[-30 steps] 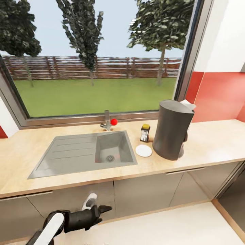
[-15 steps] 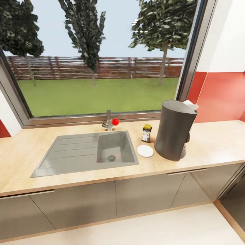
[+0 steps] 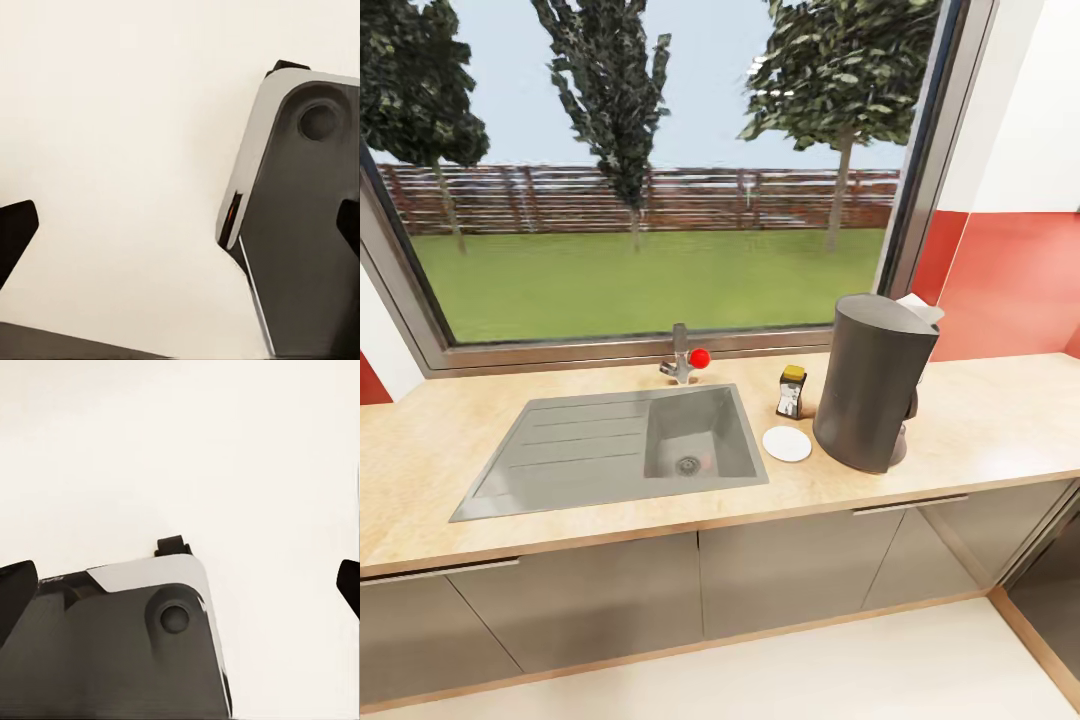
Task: Set up a coffee station on the kitchen countertop: keep the coffee maker on the countertop, move the bottle of coffee from the kitchen shelf to the counter next to the coffee maker, place a paper coffee filter on top of the coffee maker, put the saucer next to the coffee maker with the coffee cup on the saucer, and place the electric kettle next to the coffee maker.
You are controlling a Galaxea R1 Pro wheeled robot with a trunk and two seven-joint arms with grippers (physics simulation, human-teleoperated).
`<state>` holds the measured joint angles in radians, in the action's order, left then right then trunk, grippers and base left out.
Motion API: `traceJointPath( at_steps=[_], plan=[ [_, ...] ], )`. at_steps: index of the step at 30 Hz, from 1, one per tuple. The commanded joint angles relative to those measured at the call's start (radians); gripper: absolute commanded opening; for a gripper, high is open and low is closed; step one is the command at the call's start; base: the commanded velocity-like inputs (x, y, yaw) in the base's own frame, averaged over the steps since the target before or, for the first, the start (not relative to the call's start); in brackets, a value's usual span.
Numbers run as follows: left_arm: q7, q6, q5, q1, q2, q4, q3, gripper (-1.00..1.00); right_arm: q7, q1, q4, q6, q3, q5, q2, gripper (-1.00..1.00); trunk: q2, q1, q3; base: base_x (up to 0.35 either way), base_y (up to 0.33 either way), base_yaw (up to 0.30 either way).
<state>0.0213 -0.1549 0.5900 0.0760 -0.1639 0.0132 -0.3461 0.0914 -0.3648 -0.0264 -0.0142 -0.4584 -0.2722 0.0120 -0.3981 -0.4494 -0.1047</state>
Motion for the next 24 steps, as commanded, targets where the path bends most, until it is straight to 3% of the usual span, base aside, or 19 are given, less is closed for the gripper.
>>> traceJointPath(
  at_steps=[1,4,6,12,16,24],
  plan=[
    [0.004,-0.025,0.008,-0.02,-0.004,0.009,-0.01,1.0,0.002,0.007,0.0,-0.001,-0.008,-0.045,0.0,1.0,-0.002,-0.001,-0.002,0.0,0.0,0.0],
    [0.009,-0.042,0.008,-0.041,-0.013,0.014,-0.011,1.0,0.002,0.023,0.0,0.001,-0.009,-0.104,0.001,1.0,-0.002,-0.001,-0.002,0.0,0.0,0.0],
    [0.024,-0.046,0.008,-0.044,-0.015,0.015,-0.012,1.0,0.002,0.027,0.0,0.001,-0.009,-0.118,0.001,1.0,-0.002,-0.001,-0.002,0.0,0.0,0.0],
    [0.126,-0.054,0.002,-0.048,-0.023,0.015,-0.011,1.0,0.002,0.03,0.0,0.0,-0.009,-0.131,0.001,1.0,-0.002,-0.001,-0.002,0.0,0.0,0.0],
    [0.158,-0.056,-0.038,-0.048,-0.025,0.014,-0.008,1.0,-0.006,0.041,0.0,0.0,-0.009,-0.133,0.001,1.0,-0.002,-0.001,-0.001,0.0,0.0,-0.013],
    [0.161,-0.057,-0.053,-0.048,-0.022,0.014,-0.007,1.0,-0.151,0.046,-0.002,0.0,-0.009,-0.133,0.002,1.0,-0.002,-0.001,0.001,0.0,0.0,-0.029]
  ],
)
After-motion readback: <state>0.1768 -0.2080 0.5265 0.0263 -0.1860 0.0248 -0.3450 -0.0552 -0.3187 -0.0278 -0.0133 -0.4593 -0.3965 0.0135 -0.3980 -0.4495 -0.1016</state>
